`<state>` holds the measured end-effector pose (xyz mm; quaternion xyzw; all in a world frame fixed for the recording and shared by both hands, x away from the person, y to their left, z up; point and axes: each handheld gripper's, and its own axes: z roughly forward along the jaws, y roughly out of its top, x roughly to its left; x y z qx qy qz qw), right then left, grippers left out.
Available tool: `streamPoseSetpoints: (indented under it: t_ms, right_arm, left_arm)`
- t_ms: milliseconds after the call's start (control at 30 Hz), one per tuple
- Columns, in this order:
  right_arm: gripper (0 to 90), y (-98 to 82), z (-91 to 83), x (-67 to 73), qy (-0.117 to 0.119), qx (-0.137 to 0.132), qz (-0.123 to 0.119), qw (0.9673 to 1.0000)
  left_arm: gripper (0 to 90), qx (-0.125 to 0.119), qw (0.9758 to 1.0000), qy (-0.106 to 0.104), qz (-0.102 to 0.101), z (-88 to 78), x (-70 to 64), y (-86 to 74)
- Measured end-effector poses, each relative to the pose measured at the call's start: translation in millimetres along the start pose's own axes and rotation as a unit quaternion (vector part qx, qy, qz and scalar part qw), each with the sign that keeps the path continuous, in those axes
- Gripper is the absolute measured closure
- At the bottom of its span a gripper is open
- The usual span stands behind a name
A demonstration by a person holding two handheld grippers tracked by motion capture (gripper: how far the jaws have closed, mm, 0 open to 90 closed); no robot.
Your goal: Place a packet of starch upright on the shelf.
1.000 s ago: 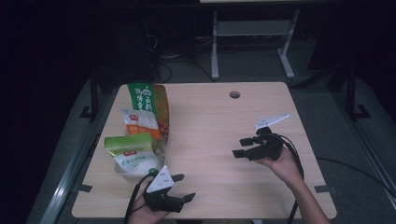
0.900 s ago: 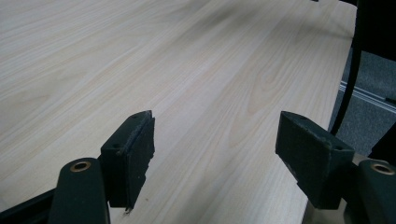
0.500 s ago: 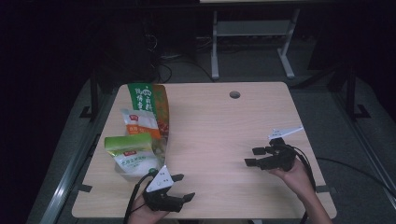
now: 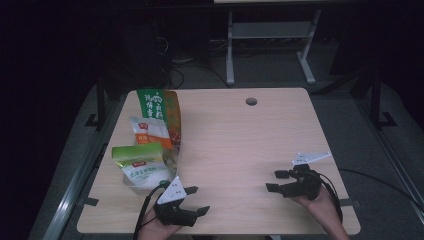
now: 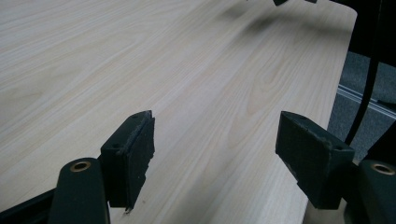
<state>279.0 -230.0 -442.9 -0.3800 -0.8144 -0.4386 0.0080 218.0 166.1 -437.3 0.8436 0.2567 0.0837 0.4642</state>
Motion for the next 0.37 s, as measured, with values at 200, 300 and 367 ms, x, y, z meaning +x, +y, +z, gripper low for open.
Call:
streamPoseSetpoints:
  t_ms: [200,300,367]
  right_arm:
    - [26.9,-14.3,-2.2,9.0,-0.013,-0.015,-0.005,0.9998]
    - [26.4,-16.4,-2.6,14.6,-0.023,-0.018,-0.027,0.9992]
    - [26.0,-14.9,-3.3,17.4,-0.024,-0.028,-0.033,0.9987]
  left_arm:
    - [27.4,0.005,0.9999,-0.01,-0.003,5.5,0.6,0.6]
    - [27.4,0.008,0.9999,-0.013,0.003,6.8,0.6,1.1]
    - [27.3,0.007,0.9999,-0.012,0.003,7.0,0.6,1.4]
